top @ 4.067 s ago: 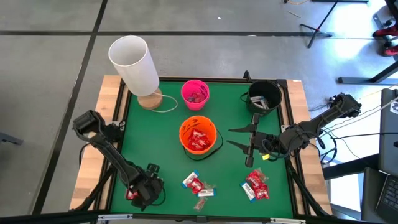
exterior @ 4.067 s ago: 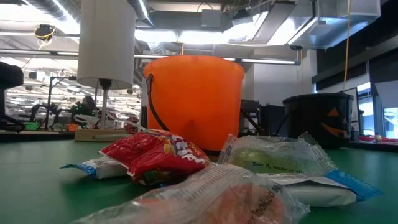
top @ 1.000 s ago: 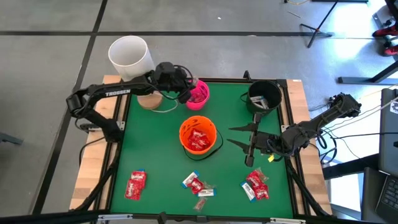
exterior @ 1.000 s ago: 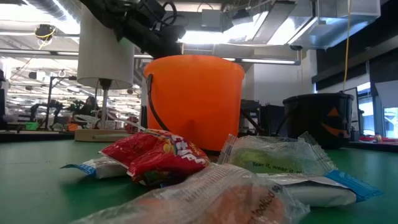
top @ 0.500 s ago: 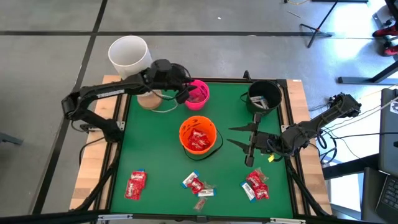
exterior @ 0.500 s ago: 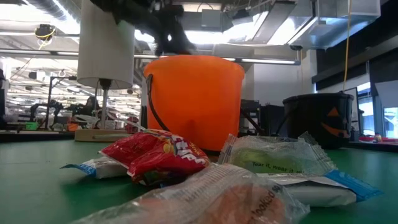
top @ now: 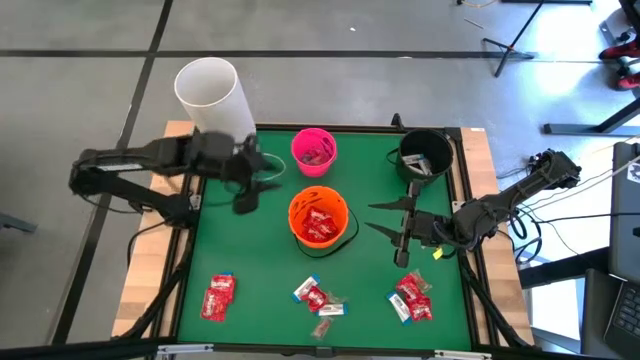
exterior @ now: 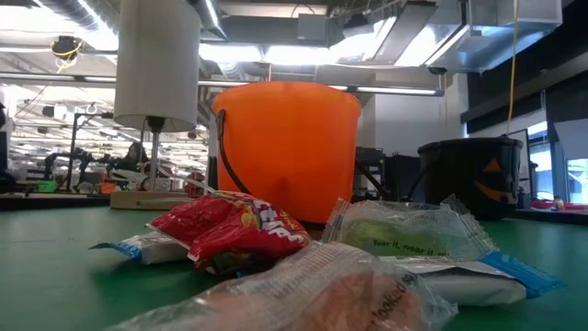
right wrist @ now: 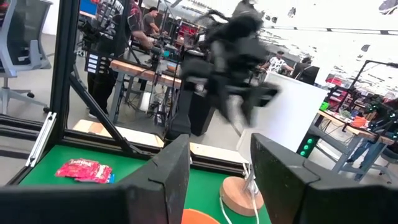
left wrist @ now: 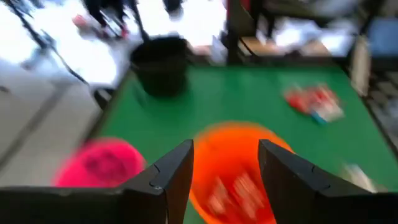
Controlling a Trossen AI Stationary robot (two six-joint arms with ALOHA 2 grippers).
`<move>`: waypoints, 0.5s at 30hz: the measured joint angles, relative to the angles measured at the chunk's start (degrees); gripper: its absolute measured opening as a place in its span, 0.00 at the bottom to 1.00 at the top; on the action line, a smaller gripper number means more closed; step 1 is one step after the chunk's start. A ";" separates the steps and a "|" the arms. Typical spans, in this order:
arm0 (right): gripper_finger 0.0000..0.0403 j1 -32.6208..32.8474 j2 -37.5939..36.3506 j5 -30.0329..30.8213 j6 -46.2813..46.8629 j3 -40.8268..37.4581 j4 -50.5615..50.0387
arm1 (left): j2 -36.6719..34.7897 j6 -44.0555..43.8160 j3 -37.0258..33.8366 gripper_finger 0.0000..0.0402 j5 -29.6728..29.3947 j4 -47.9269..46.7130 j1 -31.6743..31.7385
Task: Sort candy
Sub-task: Put the red candy into the orange bucket
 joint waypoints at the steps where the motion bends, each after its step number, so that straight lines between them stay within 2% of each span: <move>1: 0.41 0.00 0.00 0.00 0.00 0.00 0.07 | -0.47 -1.20 0.00 0.42 -0.62 -3.37 -2.32; 4: 0.41 0.00 0.00 0.00 0.00 0.00 0.09 | -0.88 -6.50 -0.05 0.42 -2.08 -14.89 -9.51; 8: 0.41 0.00 0.00 -0.01 0.00 0.00 0.32 | 0.38 -19.43 -1.43 0.42 -3.27 -26.34 -19.15; 15: 0.41 0.00 0.00 -0.02 0.00 0.00 0.46 | 5.66 -36.77 -5.07 0.42 1.78 -28.27 -35.59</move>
